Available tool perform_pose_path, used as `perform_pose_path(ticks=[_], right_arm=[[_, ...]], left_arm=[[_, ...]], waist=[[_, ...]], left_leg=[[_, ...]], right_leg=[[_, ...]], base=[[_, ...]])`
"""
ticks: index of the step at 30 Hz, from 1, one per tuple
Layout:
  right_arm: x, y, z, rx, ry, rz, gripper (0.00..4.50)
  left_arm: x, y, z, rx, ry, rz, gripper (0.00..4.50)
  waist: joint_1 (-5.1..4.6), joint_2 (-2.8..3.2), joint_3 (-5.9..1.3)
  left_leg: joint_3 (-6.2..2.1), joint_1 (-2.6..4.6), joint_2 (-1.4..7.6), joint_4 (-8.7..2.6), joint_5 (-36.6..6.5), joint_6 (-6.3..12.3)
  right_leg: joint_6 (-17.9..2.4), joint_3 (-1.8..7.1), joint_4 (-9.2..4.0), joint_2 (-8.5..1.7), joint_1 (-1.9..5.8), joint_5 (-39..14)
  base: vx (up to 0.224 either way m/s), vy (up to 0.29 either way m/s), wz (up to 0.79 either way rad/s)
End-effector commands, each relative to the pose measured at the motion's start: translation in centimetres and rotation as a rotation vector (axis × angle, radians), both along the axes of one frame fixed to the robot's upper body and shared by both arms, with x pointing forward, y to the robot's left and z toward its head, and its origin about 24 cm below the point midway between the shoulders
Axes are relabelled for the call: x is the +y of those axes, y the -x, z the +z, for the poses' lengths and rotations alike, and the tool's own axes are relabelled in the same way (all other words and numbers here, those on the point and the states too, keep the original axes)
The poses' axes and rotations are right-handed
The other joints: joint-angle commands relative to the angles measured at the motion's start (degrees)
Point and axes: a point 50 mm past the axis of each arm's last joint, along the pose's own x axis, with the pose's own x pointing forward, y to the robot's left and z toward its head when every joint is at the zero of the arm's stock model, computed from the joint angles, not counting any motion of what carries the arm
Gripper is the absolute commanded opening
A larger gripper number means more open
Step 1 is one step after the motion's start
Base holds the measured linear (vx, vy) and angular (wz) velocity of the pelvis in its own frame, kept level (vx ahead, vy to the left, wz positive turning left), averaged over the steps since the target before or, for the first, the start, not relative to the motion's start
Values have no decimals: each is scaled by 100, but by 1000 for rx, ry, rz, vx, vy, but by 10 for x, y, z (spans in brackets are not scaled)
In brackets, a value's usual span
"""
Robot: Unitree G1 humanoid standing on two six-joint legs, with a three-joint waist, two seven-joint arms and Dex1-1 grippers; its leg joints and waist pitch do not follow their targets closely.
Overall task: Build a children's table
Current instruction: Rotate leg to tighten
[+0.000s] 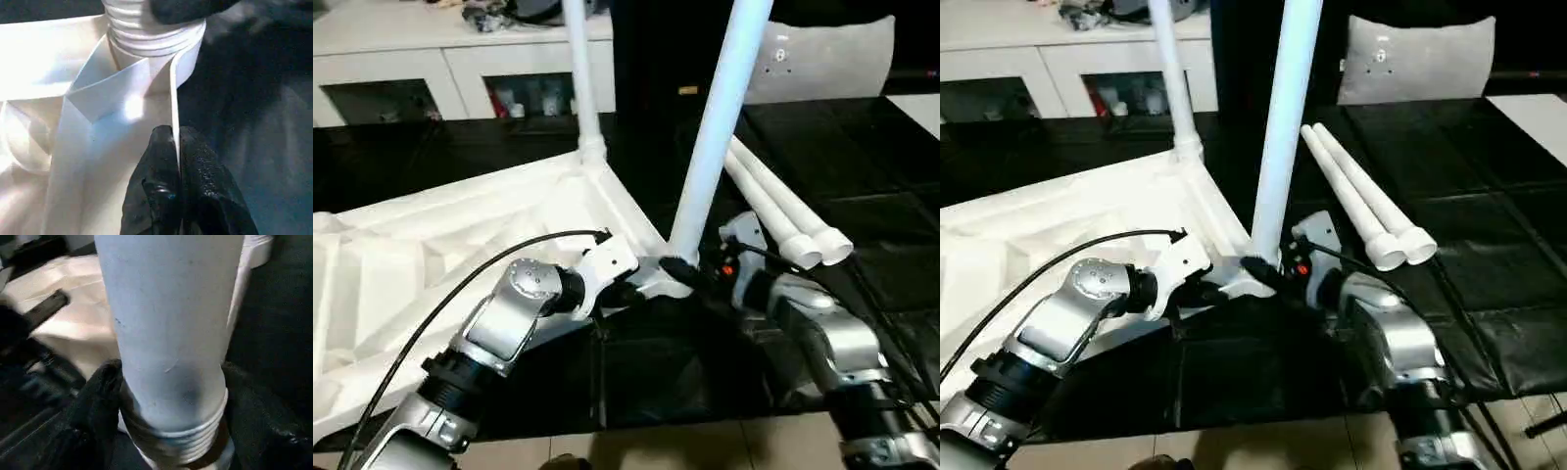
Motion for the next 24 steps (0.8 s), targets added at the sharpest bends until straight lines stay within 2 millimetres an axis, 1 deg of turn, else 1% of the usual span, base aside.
perform_pose_path(ticks=[1,2,5,8,9,11,13,18,19,22,23,24], right_arm=[[1,3,1,22,-25,41,267],[1,3,1,27,-23,44,267],[1,2,-3,50,3,59,267],[-1,2,-4,68,23,61,267],[-1,2,-5,72,24,61,267],[-5,4,-6,90,37,70,267],[-8,5,-7,98,50,69,267],[-11,7,-14,105,92,72,267],[-8,8,-17,98,97,75,267],[-4,10,-23,86,110,72,267],[-2,13,-30,76,123,61,267],[-1,14,-33,80,120,51,267]], left_arm=[[-8,-1,15,-65,28,-80,0],[-8,0,15,-62,27,-90,0],[-8,1,14,-57,27,-119,0],[-7,1,14,-53,21,-129,0],[-7,1,14,-53,19,-130,0],[-5,0,14,-54,12,-130,0],[-4,-1,14,-56,9,-130,0],[-2,-4,15,-61,2,-127,0],[-1,-4,15,-61,1,-127,0],[-1,-3,14,-62,-2,-128,0],[0,-3,13,-62,-4,-129,0],[0,-3,13,-62,-4,-130,0]], waist=[[-6,-71,-434],[-10,-85,-431],[-17,-87,-426],[-18,-88,-430],[-13,-74,-435],[-10,-85,-439],[-1,-81,-441],[0,-96,-439],[2,-79,-439],[-10,-80,-436],[-15,-54,-432],[-24,-58,-422]], left_leg=[[-129,177,312,-335,-786,420],[-129,171,313,-338,-820,391],[-135,172,312,-344,-883,321],[-136,172,309,-339,-859,306],[-133,175,306,-334,-846,304],[-131,171,306,-331,-818,319],[-134,170,307,-326,-805,329],[-133,169,304,-327,-843,316],[-138,168,305,-326,-856,305],[-137,169,304,-332,-932,274],[-142,172,305,-336,-988,251],[-136,178,305,-340,-1056,235]], right_leg=[[-1267,231,-391,-446,240,-572],[-1262,229,-393,-448,237,-646],[-1232,228,-402,-456,232,-840],[-1220,229,-399,-453,235,-826],[-1226,230,-400,-453,229,-796],[-1241,229,-390,-450,234,-720],[-1249,228,-387,-457,239,-691],[-1241,225,-390,-456,238,-754],[-1237,225,-389,-461,237,-782],[-1232,224,-399,-456,228,-845],[-1230,224,-407,-463,225,-907],[-1223,227,-425,-459,212,-971]], base=[[0,0,0],[0,0,0],[0,0,0],[0,0,0],[0,0,0],[0,0,0],[0,0,0],[0,0,0],[0,0,0],[0,0,0],[0,0,0],[0,0,0]])
